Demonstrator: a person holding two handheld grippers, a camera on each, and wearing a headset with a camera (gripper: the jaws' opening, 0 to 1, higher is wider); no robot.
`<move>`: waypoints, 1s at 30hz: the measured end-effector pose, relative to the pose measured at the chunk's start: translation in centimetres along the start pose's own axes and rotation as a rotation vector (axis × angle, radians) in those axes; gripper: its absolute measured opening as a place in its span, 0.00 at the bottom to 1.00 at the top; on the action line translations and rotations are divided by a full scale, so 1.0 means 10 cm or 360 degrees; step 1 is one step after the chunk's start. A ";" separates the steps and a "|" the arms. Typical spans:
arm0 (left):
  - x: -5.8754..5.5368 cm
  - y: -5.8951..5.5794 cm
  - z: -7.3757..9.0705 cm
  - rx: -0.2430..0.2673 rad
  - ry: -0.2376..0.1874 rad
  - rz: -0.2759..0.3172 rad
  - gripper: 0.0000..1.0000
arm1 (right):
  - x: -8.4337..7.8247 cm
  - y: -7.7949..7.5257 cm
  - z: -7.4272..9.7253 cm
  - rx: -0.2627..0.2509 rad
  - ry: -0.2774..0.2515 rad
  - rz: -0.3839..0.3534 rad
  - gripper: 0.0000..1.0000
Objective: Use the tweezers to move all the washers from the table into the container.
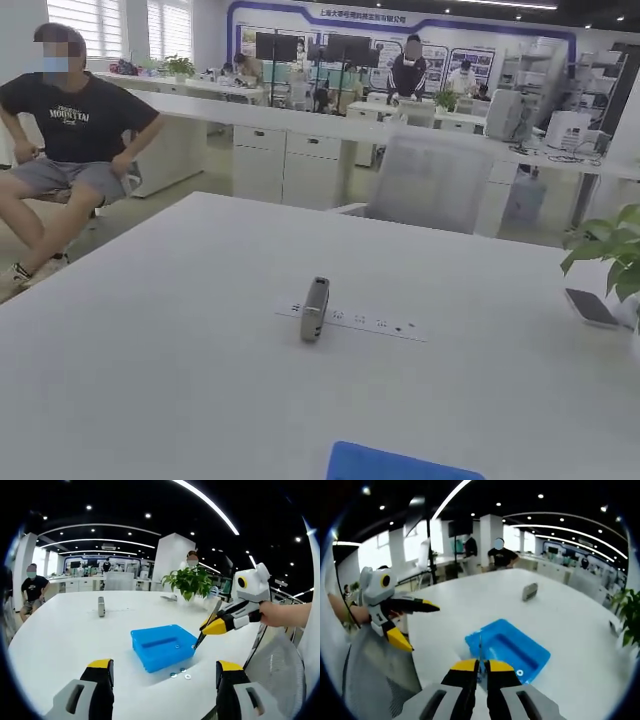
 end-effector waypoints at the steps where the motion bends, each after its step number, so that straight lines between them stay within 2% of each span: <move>1: 0.00 0.00 0.00 0.0001 0.0003 -0.0001 0.86 | 0.02 -0.03 0.00 -0.0008 -0.0010 -0.0004 0.03; 9: 0.00 0.00 0.00 -0.0001 0.0007 -0.0003 0.86 | 0.10 -0.18 -0.05 -0.0049 -0.0037 -0.0061 0.03; 13: 0.00 0.00 -0.01 -0.0004 0.0015 -0.0004 0.86 | 0.13 -0.25 -0.08 -0.0060 -0.0060 -0.0151 0.03; 15: 0.00 0.00 -0.01 -0.0007 0.0017 -0.0005 0.86 | 0.12 -0.30 -0.12 -0.0034 -0.0068 -0.0191 0.03; 18: -0.01 0.00 -0.01 -0.0012 0.0025 -0.0006 0.85 | 0.10 -0.37 -0.17 -0.0036 -0.0051 -0.0213 0.03; 21: -0.01 -0.01 -0.01 -0.0013 0.0031 -0.0011 0.85 | 0.08 -0.45 -0.23 -0.0039 -0.0033 -0.0282 0.03; 25: -0.01 -0.01 -0.01 -0.0013 0.0035 -0.0011 0.85 | 0.04 -0.50 -0.30 -0.0031 -0.0002 -0.0340 0.03; 30: -0.01 -0.01 -0.01 -0.0016 0.0045 -0.0014 0.85 | 0.00 -0.50 -0.40 0.0005 0.0057 -0.0323 0.03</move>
Point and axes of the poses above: the centre of the closed fingertips' face, and the gripper's own axes: z roughly backward along the fingers, y roughly to its left, x roughly out of its top, the point moved 10 cm from there along z, roughly backward along the fingers, and after that the axes turned 14 degrees about -x, right-handed, at the moved point
